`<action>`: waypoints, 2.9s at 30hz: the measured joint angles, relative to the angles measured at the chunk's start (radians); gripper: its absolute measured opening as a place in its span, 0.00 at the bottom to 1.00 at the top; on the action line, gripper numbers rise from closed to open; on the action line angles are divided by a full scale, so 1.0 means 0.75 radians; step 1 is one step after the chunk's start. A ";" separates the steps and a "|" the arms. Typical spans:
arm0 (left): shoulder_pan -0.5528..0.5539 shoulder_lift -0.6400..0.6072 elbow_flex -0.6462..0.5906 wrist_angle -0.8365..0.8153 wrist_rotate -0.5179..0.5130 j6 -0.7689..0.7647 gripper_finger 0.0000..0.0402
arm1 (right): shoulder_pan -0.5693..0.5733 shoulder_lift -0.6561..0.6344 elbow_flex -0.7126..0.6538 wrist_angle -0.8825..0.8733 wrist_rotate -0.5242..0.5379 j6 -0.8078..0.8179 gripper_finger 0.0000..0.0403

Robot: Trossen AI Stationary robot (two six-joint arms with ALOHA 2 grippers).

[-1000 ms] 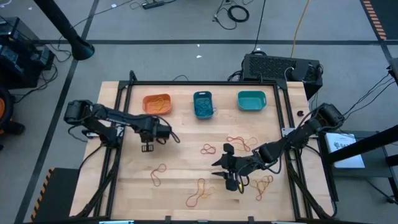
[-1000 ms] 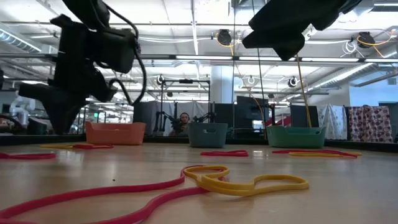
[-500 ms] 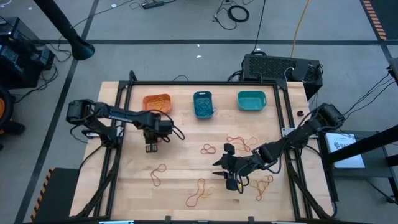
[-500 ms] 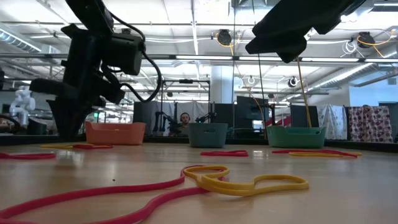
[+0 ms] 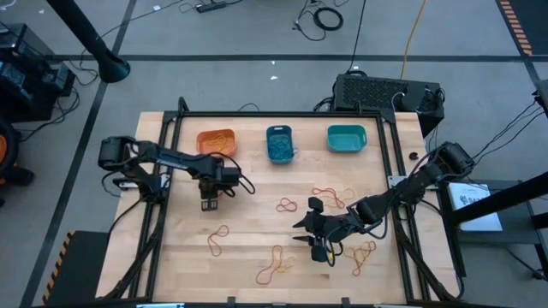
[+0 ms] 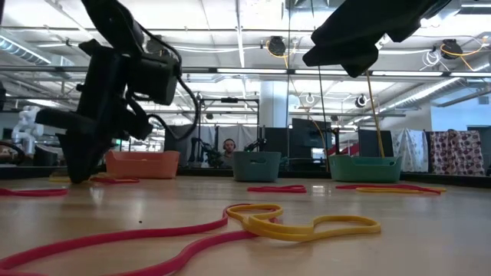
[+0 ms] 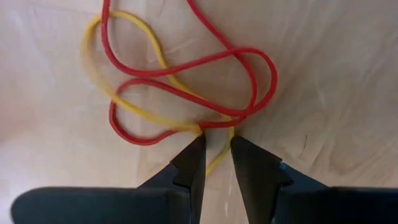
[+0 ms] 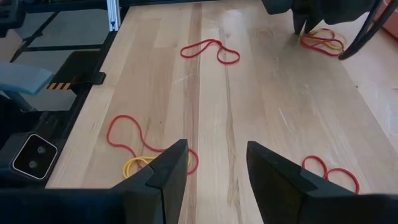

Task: Sort rubber bands into baskets
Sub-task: Put the yellow rubber band into the orange bin

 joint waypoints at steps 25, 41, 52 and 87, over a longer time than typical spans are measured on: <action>0.037 -0.177 0.185 -0.189 -0.240 0.068 0.00 | 0.000 0.000 0.000 -0.001 0.001 -0.004 0.39; 0.033 -0.354 0.138 -0.215 -0.130 -0.092 0.06 | 0.000 0.000 0.000 0.000 0.000 -0.004 0.39; 0.037 -0.166 -0.005 -0.117 -0.107 0.011 0.31 | 0.000 0.000 0.000 -0.005 0.001 -0.004 0.39; 0.034 -0.075 0.292 -0.400 -0.076 0.134 0.01 | -0.008 0.000 0.000 0.001 0.261 -0.141 0.39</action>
